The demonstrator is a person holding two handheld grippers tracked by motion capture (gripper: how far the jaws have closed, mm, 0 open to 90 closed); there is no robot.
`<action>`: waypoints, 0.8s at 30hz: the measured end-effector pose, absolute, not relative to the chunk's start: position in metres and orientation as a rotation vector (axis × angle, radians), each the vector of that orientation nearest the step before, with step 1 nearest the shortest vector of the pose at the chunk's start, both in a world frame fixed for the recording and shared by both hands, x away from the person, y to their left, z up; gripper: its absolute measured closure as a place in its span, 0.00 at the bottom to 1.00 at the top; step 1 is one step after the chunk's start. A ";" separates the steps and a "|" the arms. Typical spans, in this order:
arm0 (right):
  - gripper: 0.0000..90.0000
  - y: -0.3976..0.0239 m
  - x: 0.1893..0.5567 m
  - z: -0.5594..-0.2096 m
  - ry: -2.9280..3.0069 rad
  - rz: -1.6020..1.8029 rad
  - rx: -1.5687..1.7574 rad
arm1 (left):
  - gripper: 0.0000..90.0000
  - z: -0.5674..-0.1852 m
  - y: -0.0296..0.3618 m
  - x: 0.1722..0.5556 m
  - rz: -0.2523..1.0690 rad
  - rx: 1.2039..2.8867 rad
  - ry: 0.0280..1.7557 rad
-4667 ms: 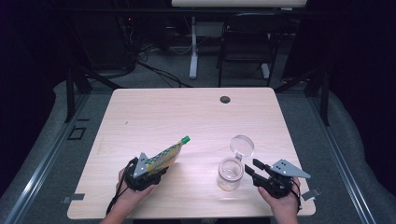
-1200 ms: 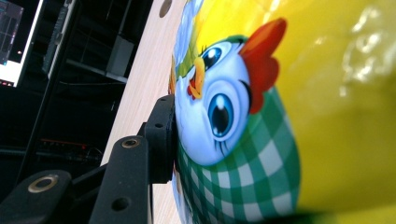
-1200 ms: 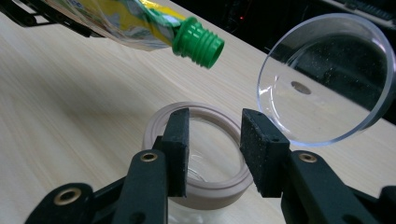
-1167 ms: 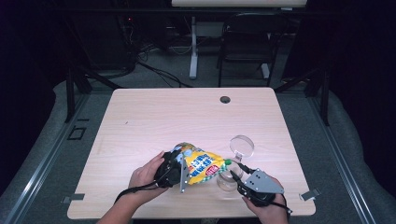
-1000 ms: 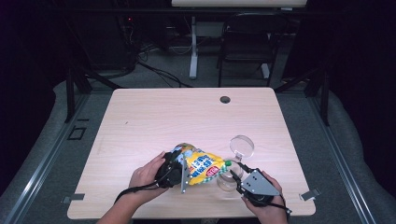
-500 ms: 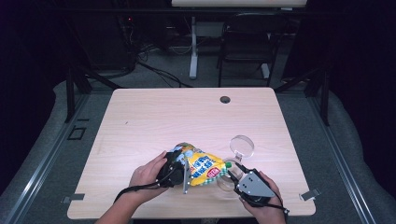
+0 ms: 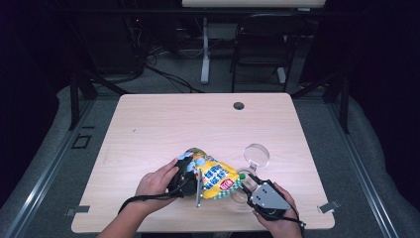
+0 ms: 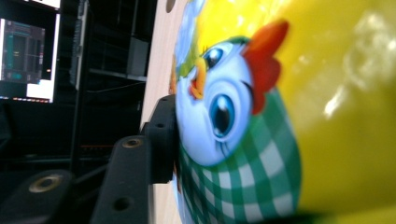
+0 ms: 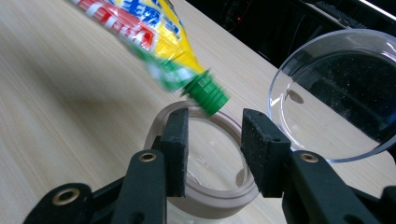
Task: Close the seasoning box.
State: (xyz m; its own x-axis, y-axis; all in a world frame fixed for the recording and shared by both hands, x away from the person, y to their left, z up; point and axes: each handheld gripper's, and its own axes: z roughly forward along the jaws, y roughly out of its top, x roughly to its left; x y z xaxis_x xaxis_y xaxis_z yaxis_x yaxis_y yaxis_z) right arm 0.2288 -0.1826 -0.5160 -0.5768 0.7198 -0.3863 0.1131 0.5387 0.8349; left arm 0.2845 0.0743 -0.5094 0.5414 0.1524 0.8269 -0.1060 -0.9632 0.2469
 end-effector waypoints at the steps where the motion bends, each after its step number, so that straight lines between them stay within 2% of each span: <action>1: 0.69 -0.183 0.229 -0.516 2.025 1.028 0.673 | 0.65 -0.508 0.074 0.284 1.397 2.519 0.030; 24: 0.71 -0.177 0.229 -0.518 2.044 1.036 0.669 | 0.66 -0.507 0.065 0.282 1.471 2.545 -0.039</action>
